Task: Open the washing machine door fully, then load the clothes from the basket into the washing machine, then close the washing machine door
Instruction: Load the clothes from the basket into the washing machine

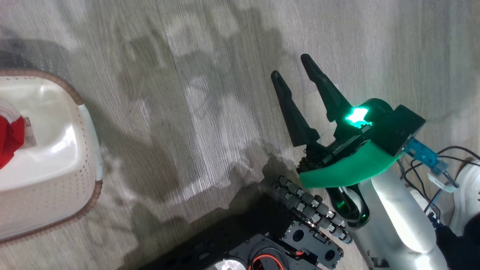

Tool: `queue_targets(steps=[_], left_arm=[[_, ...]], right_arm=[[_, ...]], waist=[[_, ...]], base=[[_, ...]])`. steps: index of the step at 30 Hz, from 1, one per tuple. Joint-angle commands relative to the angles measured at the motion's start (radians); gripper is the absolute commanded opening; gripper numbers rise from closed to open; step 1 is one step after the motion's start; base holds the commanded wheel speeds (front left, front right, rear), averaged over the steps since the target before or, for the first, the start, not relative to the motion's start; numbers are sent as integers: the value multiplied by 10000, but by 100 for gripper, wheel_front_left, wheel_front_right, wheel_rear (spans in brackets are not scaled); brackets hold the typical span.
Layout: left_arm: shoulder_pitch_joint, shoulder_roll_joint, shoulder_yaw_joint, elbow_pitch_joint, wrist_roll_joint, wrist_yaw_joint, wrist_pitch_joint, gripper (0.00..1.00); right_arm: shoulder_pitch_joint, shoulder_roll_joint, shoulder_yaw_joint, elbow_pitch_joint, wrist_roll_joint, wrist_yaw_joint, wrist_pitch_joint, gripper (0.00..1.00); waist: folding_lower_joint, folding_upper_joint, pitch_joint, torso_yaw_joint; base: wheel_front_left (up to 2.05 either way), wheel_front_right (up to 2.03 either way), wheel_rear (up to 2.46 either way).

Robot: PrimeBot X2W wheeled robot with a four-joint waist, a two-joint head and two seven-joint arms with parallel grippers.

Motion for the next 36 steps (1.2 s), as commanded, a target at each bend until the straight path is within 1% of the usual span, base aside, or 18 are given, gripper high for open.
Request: queue_targets(steps=[1,5,10,13,18,23,26,32,36], left_arm=[[-269,313,43,-218,-82,-11,-115,100],[174,290,-241,-423,-376,-11,-136,100],[868,94,-364,-536,-845,-11,-169,100],[1434,38,-583,-644,-885,-11,-188,100],[2260,-81,-602,-870,-1197,-11,-206,100],[3358,-222,-280,-1446,-1433,-7,-211,100],[4221,-346,14,-1979,-1474,72,-212,100],[6310,-749,748,-3280,-1416,347,-213,100],[7815,-1122,1303,-4299,-1160,585,-213,100]], right_arm=[[220,-12,147,-209,4,0,-92,100],[129,-12,85,-150,-118,0,-92,100],[33,-12,-146,-64,-312,0,-92,100],[8,-12,-187,67,-508,0,-92,100],[-118,-12,-485,147,-741,0,-92,100],[-127,-12,-725,250,-974,0,-92,100],[-86,-12,-911,323,-1125,0,-92,100],[69,-12,-1279,493,-1484,0,-92,100],[285,-12,-1503,637,-1686,0,-92,100]], waist=[[0,0,-83,-35],[0,0,-374,69],[0,0,-788,480],[0,0,-1103,727],[0,0,-1502,1114],[0,0,-1993,1503],[0,0,-2352,1738],[0,0,-3202,2195],[0,0,-3927,2501]], base=[[0,0,0],[0,0,0],[0,0,0],[0,0,0],[0,0,0],[0,0,0],[0,0,0],[0,0,0],[0,0,0]])
